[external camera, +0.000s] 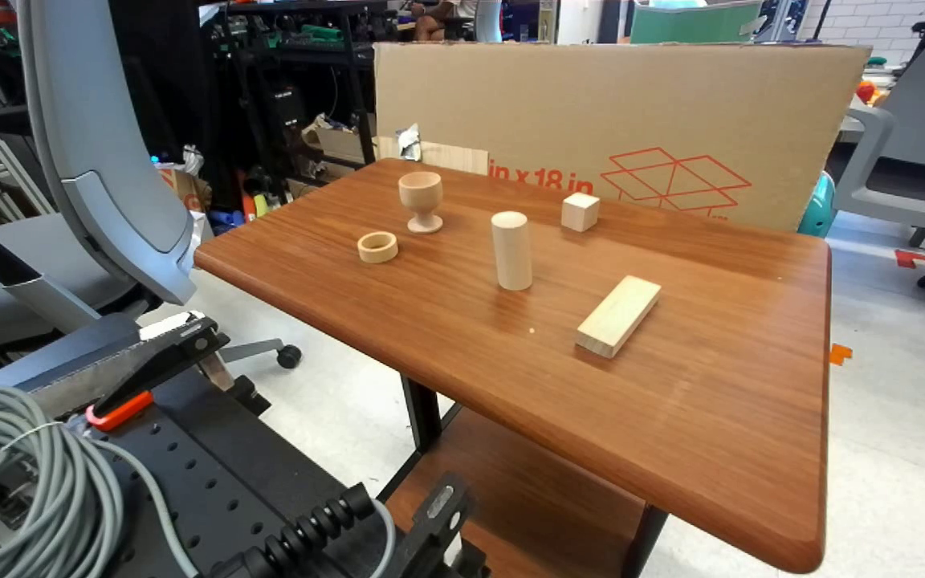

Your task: Put the wooden cup on the wooden ring

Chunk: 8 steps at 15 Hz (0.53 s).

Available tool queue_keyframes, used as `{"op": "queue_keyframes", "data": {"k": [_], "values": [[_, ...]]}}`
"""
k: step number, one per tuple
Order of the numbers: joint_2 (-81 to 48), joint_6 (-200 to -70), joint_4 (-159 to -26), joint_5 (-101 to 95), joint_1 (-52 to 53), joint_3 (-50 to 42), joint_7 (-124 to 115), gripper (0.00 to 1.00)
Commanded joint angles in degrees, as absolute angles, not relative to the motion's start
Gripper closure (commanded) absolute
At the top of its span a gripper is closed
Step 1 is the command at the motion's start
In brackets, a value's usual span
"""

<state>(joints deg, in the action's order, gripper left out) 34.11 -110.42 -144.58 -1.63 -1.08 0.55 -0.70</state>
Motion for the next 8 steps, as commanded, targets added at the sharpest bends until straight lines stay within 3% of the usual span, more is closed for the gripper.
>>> {"op": "queue_keyframes", "data": {"k": [1,8], "values": [[29.0,-116.6,-142.5,-0.7,-0.5,1.3,-3.0,0.00],[12.1,-133.0,-137.0,-0.8,-0.2,4.3,-9.1,0.00]]}}
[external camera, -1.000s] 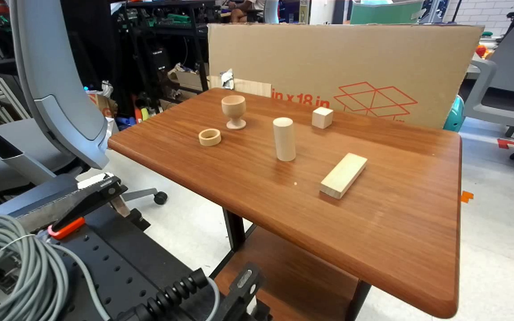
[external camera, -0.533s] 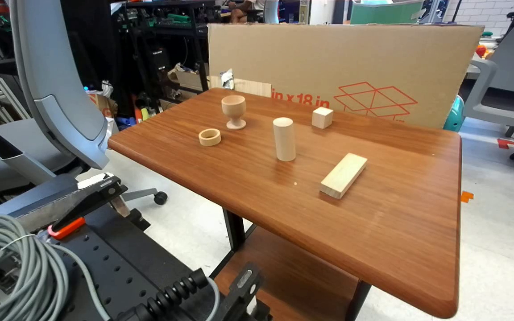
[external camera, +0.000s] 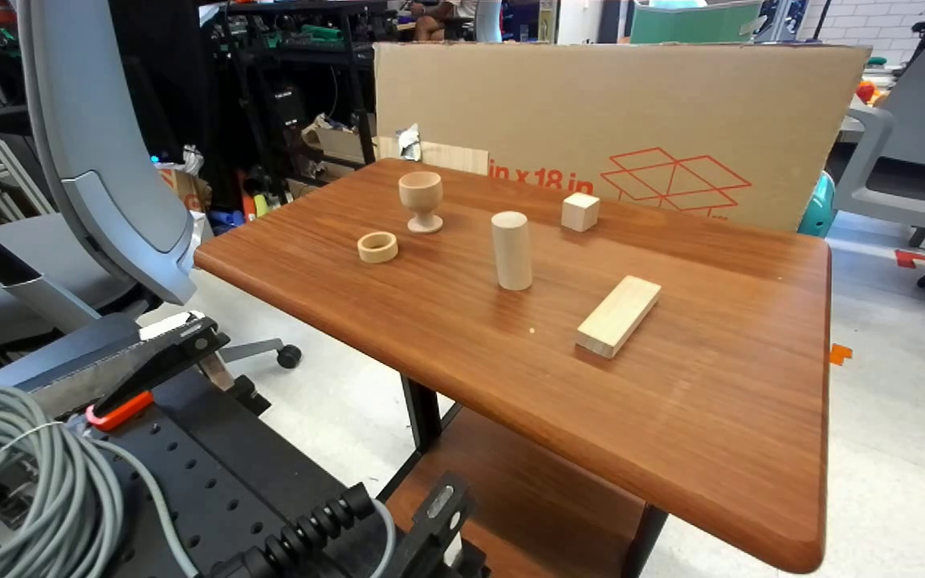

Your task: Put the wooden cup on the wooden ring

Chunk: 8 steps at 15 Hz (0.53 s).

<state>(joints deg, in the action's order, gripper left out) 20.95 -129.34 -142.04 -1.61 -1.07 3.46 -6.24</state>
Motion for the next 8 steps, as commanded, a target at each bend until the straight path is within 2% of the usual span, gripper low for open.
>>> {"op": "queue_keyframes", "data": {"k": [1,8], "values": [[9.4,-133.9,-135.7,-1.2,-0.2,4.8,-10.0,0.00],[-9.7,-134.6,-123.6,-4.2,1.6,5.5,-14.1,0.00]]}}
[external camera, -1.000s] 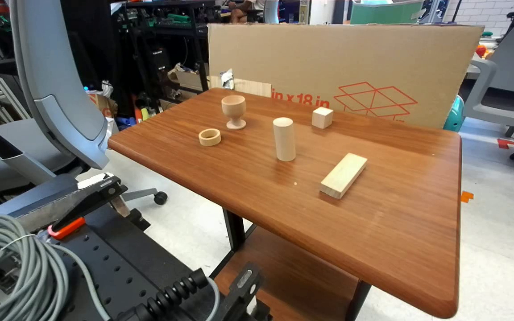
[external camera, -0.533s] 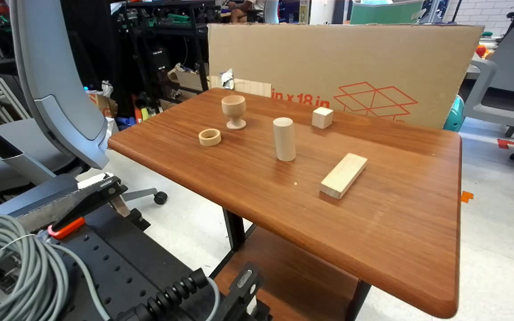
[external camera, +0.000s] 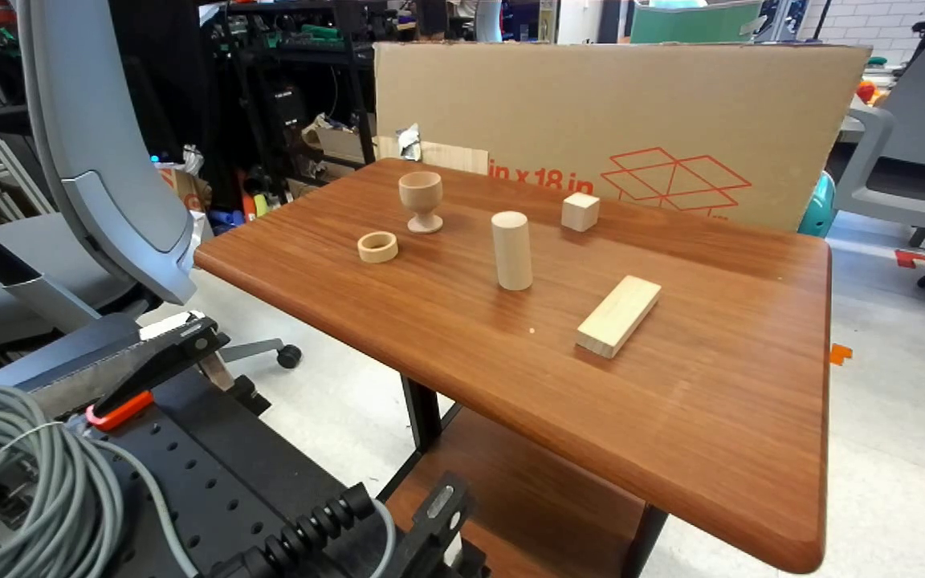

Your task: Put the wooden cup on the wooden ring

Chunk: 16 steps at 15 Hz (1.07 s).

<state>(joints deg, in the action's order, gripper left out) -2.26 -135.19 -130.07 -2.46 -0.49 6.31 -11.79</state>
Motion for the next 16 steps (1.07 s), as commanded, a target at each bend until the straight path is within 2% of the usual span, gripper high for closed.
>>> {"op": "queue_keyframes", "data": {"k": [1,7,16], "values": [[-12.0,-134.1,-121.9,-4.8,2.2,5.2,-14.5,0.00],[-22.9,-132.8,-114.2,-10.7,6.7,2.9,-18.4,0.00],[-31.2,-129.8,-107.0,-12.2,10.4,0.1,-18.3,0.00]]}}
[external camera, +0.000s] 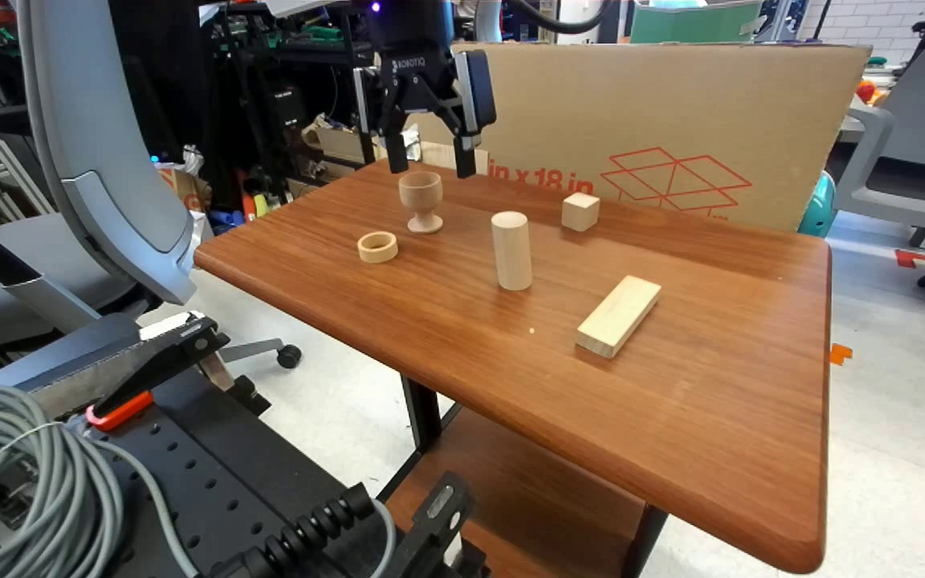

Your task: Put the wooden cup on the wooden ring

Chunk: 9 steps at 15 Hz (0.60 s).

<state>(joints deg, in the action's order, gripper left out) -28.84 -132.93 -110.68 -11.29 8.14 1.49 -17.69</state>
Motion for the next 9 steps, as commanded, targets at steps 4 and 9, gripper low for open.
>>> {"op": "queue_keyframes", "data": {"k": [4,9], "values": [[-32.4,-128.1,-105.6,-12.5,11.5,0.3,-17.9,0.00],[-34.5,-125.5,-103.2,-13.1,12.4,-0.1,-18.1,0.00]]}}
